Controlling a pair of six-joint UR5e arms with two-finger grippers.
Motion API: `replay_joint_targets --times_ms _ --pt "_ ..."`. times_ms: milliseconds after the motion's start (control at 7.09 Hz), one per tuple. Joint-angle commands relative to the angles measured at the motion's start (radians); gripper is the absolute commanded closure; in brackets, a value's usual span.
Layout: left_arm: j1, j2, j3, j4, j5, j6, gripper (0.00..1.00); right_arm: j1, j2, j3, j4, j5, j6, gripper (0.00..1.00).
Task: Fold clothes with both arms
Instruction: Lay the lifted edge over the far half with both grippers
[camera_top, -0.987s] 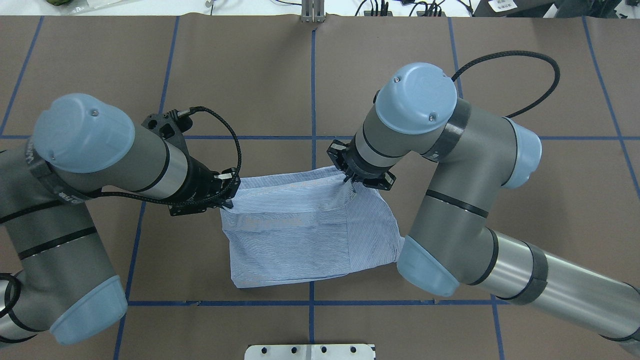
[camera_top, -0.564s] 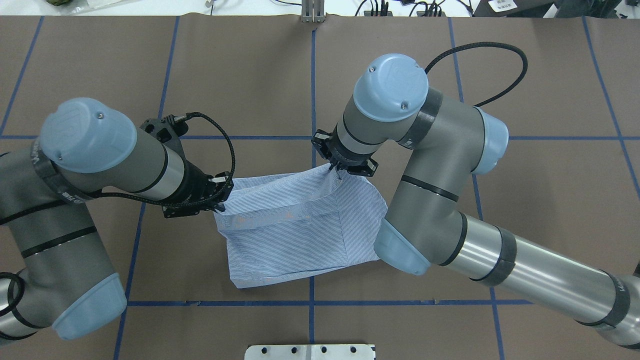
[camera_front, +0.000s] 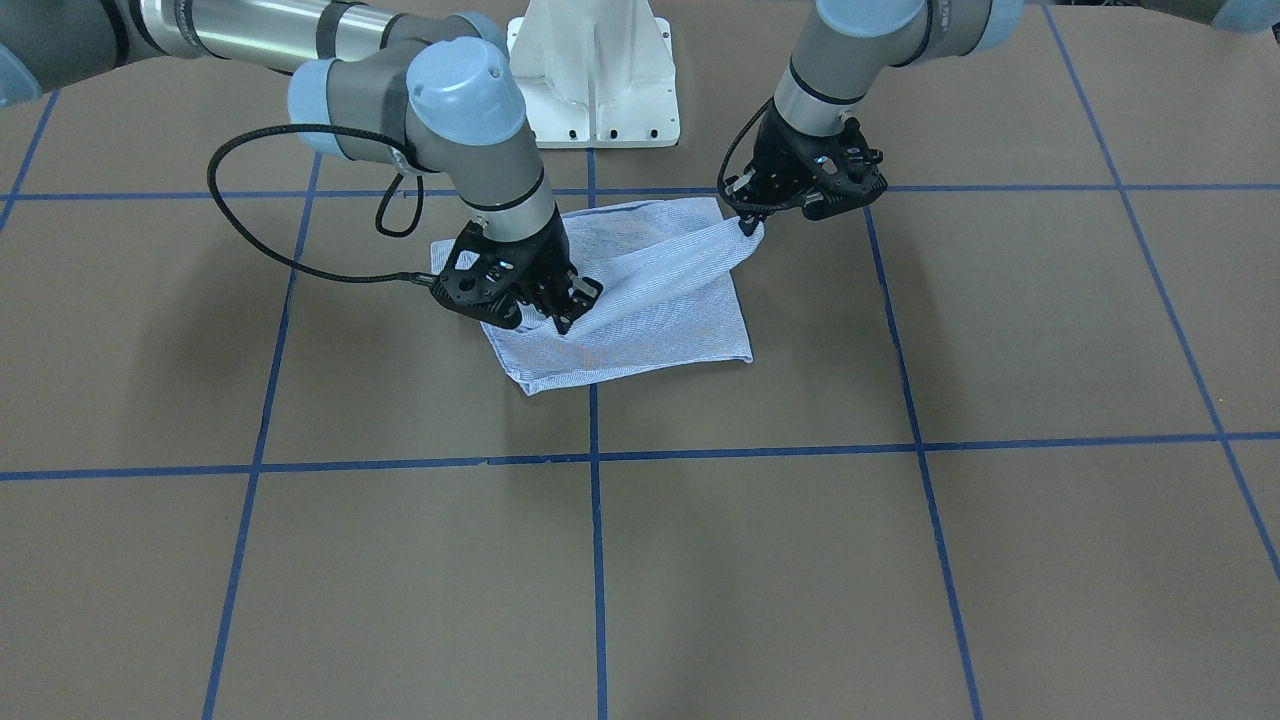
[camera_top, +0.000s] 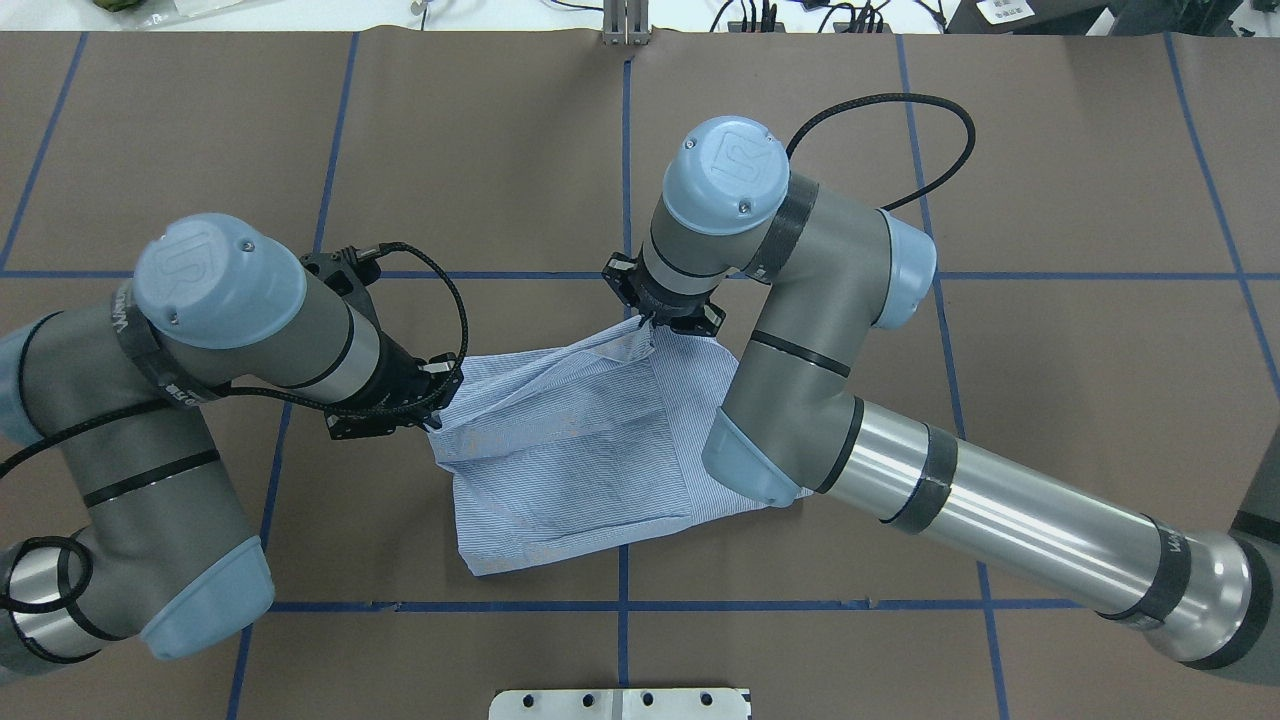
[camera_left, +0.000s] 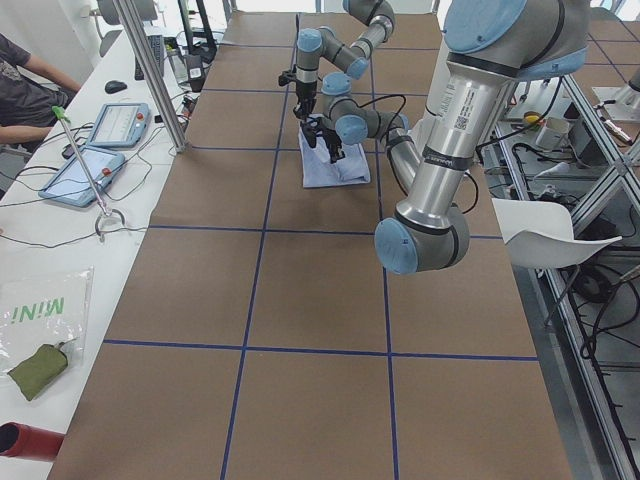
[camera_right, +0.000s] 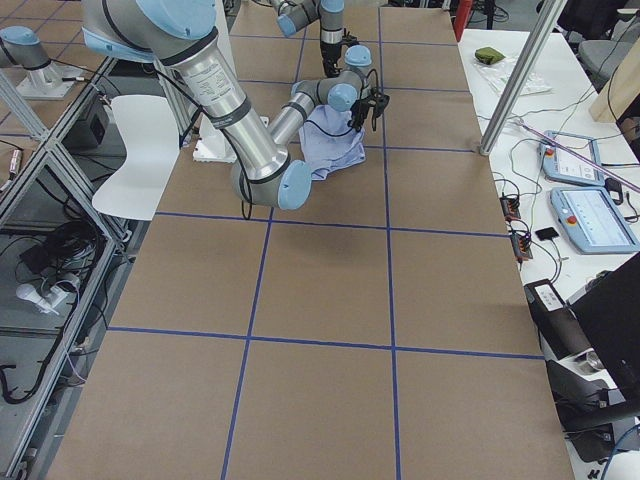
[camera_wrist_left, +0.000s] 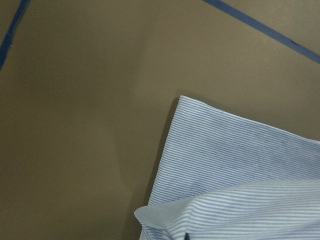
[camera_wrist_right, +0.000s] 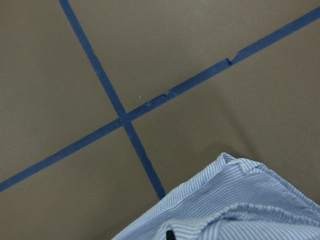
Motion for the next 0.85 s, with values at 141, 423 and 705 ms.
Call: replay_joint_targets --times_ms 141,423,705 --pt "-0.009 -0.011 0.091 -0.110 0.001 -0.001 1.00 0.013 0.012 -0.064 0.063 -0.001 -0.004 0.93" --pt "-0.056 -0.013 0.091 -0.111 0.001 -0.003 0.30 0.013 0.012 -0.064 0.062 -0.001 -0.007 0.00" --pt "-0.151 -0.016 0.094 -0.102 -0.003 0.005 0.01 0.036 0.011 -0.060 0.062 0.037 -0.008 0.00"
